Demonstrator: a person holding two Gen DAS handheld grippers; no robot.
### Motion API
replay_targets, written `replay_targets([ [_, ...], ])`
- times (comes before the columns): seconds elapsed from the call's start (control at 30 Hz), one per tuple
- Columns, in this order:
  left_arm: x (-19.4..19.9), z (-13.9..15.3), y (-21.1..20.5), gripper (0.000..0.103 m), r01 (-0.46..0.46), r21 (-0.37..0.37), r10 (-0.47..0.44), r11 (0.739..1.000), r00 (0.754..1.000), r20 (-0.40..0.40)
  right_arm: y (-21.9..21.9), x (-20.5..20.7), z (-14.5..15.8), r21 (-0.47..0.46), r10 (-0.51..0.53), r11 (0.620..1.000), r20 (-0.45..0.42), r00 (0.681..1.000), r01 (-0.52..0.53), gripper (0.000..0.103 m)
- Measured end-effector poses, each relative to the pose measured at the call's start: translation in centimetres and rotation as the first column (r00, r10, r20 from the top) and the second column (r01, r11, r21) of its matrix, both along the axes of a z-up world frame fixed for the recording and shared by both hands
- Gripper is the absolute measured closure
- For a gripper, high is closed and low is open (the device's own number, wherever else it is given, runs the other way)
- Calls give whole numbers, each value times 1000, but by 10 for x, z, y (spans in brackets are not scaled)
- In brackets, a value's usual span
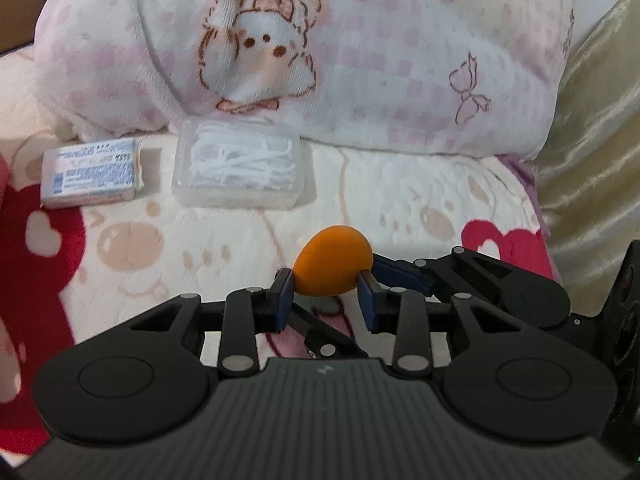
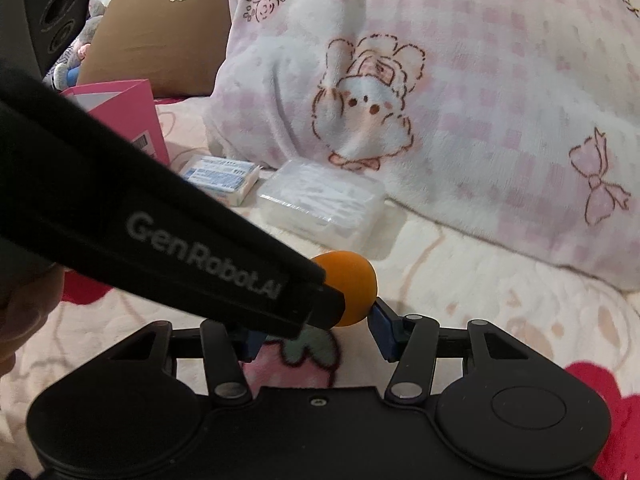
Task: Organize objects
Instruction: 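Lift the orange sponge with the left gripper and carry it over the box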
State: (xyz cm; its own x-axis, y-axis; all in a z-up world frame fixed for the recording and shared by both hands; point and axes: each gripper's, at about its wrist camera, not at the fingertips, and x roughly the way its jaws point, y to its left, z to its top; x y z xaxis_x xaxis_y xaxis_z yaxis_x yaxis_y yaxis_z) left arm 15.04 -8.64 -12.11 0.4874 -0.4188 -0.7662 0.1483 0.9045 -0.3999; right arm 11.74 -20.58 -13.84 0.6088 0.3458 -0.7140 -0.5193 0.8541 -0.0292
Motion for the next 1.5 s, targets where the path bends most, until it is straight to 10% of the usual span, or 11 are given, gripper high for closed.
replay_targets([
  [0.57,-53,31,20,70,27,43,-25,999,999,-42,23,-46,34,19,-8,1000,-89,996,9,43],
  [1.5,-149,95,61,70,8,20,-7,1000,1000,-9,67,-143,106,-76,220,973,10,975,-219,39],
])
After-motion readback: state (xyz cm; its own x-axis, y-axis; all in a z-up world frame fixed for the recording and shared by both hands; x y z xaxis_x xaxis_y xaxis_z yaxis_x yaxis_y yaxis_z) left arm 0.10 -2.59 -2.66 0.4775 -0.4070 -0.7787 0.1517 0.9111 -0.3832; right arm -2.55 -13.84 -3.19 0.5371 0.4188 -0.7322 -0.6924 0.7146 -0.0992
